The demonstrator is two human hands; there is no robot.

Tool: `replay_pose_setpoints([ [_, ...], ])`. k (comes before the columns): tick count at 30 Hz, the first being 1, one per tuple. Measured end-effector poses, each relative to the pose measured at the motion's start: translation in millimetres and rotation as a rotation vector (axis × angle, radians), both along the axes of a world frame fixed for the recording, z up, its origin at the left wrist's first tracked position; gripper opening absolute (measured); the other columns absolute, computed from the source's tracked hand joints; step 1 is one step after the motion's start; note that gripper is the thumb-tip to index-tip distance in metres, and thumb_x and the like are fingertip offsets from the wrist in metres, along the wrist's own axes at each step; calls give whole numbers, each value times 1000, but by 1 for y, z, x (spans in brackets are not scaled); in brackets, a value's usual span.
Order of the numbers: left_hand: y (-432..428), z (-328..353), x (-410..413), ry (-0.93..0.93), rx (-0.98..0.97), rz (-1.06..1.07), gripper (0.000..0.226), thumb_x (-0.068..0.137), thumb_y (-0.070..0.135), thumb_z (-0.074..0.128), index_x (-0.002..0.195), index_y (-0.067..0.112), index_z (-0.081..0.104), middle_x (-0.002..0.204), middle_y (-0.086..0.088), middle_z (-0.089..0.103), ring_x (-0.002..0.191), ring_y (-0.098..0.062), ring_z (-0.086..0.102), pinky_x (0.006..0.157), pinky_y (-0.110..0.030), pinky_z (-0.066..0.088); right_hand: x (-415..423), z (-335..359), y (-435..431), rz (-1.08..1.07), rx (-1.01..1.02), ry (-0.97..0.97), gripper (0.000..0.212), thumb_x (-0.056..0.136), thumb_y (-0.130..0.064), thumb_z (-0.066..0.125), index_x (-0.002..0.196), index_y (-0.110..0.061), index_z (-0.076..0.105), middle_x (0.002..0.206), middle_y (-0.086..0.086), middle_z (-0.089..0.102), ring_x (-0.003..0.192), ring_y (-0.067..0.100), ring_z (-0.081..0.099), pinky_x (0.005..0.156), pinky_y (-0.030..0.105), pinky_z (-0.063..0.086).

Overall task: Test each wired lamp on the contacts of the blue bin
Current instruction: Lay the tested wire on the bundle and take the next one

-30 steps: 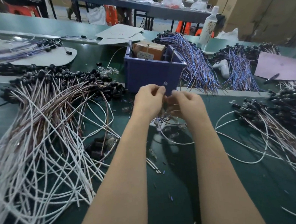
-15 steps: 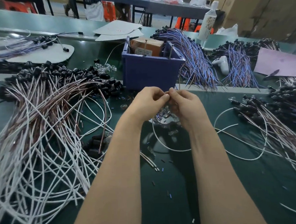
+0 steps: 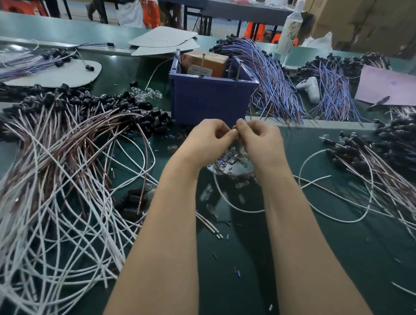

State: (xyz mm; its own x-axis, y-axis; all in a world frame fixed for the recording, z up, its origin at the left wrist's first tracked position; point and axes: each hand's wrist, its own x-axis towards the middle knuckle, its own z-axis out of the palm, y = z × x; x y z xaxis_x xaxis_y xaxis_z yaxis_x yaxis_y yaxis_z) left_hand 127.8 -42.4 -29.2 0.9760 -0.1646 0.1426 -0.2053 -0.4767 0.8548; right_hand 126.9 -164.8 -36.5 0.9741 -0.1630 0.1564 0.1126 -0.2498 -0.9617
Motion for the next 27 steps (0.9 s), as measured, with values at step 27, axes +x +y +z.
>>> replay_pose_setpoints([
  [27, 1, 3, -1, 6, -8, -42, 20, 89, 29, 60, 73, 17, 62, 56, 11, 51, 52, -3, 45, 56, -23, 36, 3, -2, -8, 145, 295, 101, 26, 97, -13, 52, 74, -8, 62, 58, 2, 55, 52, 9, 47, 52, 19, 41],
])
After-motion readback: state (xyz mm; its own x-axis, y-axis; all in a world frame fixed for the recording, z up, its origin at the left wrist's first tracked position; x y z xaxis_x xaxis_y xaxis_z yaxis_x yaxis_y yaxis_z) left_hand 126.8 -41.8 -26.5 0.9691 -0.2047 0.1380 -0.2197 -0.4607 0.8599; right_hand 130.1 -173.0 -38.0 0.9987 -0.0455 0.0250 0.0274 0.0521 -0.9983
